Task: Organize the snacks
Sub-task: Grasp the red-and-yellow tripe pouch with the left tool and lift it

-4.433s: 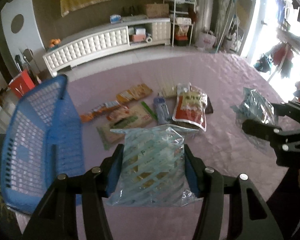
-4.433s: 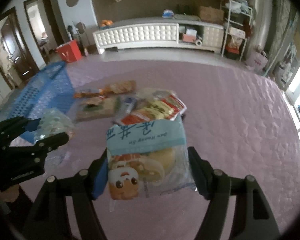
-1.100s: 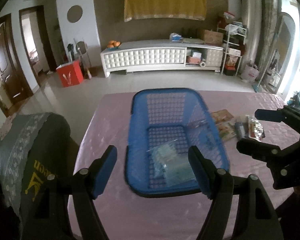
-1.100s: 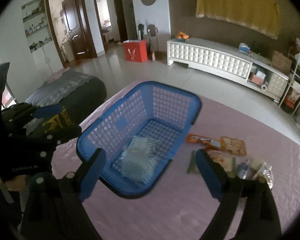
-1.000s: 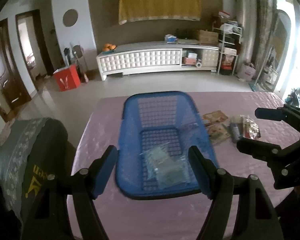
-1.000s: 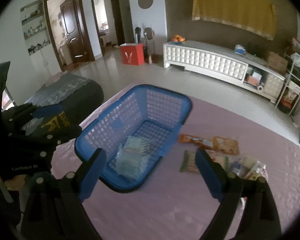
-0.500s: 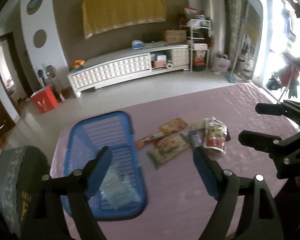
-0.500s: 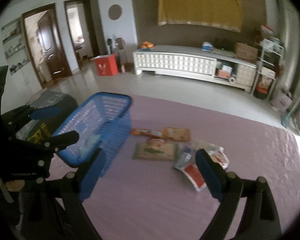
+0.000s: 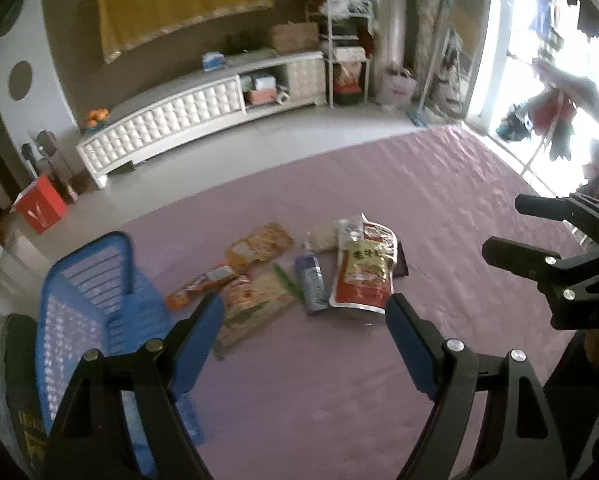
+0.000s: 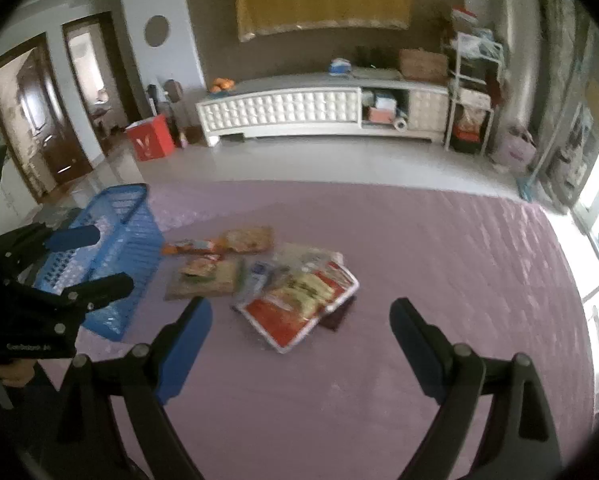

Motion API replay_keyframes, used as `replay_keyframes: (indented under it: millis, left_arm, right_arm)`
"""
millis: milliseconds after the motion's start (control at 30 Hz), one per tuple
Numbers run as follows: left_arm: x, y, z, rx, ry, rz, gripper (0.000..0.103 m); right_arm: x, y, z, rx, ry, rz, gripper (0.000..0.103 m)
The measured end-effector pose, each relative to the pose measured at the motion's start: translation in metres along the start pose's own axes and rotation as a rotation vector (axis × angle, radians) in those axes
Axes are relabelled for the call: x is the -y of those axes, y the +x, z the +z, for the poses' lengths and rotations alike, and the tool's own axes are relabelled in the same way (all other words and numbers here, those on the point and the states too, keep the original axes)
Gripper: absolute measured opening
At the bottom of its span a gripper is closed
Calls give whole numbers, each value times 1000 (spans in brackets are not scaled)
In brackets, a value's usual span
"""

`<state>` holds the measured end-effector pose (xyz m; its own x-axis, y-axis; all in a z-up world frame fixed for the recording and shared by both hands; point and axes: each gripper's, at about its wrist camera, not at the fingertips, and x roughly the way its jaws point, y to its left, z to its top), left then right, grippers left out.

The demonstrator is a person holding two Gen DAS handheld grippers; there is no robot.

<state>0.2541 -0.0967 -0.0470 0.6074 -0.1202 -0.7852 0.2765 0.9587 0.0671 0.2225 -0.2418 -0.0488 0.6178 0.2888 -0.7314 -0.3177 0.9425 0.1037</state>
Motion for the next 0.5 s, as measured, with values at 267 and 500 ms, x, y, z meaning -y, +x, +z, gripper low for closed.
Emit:
replay_keyframes:
  millis: [267,500]
  left_arm:
    - [38,69,15,-108,71,-130,81]
    - [54,116,26,-188,107,-149,81]
  right_arm:
    - [42,38,-20,-74,50,-55,93]
    - [74,69,-32,-138,110,-70,93]
